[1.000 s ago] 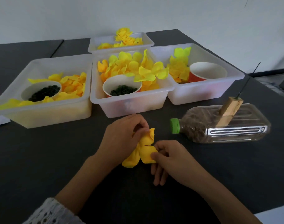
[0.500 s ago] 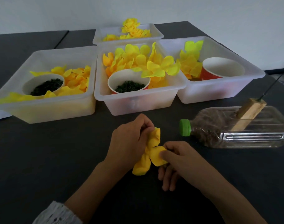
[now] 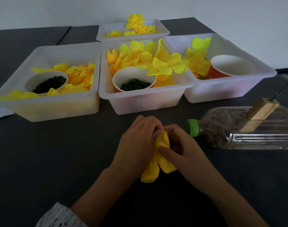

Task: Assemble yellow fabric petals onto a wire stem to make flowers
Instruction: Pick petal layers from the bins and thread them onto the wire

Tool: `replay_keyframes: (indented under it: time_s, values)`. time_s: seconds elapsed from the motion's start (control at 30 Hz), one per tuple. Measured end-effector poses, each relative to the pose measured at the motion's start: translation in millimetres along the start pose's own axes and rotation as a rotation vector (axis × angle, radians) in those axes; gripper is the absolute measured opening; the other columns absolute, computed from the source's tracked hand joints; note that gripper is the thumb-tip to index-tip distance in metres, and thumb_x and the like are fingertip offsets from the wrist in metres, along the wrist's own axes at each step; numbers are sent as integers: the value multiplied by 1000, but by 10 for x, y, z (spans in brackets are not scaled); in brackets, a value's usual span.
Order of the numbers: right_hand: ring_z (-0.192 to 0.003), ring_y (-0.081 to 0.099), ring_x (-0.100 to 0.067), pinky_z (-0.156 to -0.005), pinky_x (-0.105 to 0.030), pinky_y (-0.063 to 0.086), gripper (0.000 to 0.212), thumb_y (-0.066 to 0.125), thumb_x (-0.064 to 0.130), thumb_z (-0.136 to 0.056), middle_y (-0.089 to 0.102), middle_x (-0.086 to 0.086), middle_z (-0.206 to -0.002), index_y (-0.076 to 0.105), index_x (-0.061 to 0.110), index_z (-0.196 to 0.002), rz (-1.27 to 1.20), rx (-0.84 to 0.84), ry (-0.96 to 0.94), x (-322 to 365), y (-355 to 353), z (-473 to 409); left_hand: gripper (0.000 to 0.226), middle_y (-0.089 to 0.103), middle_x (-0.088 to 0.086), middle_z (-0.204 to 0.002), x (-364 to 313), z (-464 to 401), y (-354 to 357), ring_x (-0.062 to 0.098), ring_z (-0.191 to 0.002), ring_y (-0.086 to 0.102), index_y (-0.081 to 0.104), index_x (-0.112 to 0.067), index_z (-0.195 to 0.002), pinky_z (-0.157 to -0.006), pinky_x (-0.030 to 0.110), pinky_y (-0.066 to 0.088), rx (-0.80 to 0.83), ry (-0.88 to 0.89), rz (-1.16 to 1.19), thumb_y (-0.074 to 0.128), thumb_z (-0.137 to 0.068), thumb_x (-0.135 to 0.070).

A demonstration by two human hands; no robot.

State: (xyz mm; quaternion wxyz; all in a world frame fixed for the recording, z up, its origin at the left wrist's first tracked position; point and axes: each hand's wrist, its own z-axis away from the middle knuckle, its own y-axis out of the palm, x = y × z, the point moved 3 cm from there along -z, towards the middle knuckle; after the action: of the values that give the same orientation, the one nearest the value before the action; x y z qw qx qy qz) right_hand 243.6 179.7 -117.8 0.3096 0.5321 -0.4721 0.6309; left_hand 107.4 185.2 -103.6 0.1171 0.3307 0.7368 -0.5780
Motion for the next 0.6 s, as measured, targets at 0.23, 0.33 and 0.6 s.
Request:
replay_keyframes:
  time_s: [0.23, 0.33, 0.6]
  values:
    - [-81, 59, -34, -71, -47, 50, 10, 59, 15, -92, 63, -16, -88, 60, 25, -92, -67, -68, 49, -73, -117, 16, 4, 55, -17, -89, -70, 24, 147, -3, -89, 54, 42, -47, -88, -75, 13, 46, 160, -75, 202, 41, -85, -44]
    - [-84, 62, -27, -75, -44, 53, 23, 56, 8, -92, 64, -5, -89, 60, 31, -91, -60, -103, 43, -89, -115, 10, 18, 55, -25, -100, -36, 24, 98, -7, -94, 55, 48, -47, -96, -81, 4, 41, 199, -47, 258, 56, -83, -38]
    - [-85, 61, -9, -75, -30, 56, 32, 47, 12, -98, 61, 14, -95, 52, 44, -98, 52, -185, 89, -156, -39, 57, 6, 46, -20, -85, -53, 55, 99, -3, -86, 44, 42, -41, -82, -71, 12, 35, 171, 16, -47, 41, -87, -44]
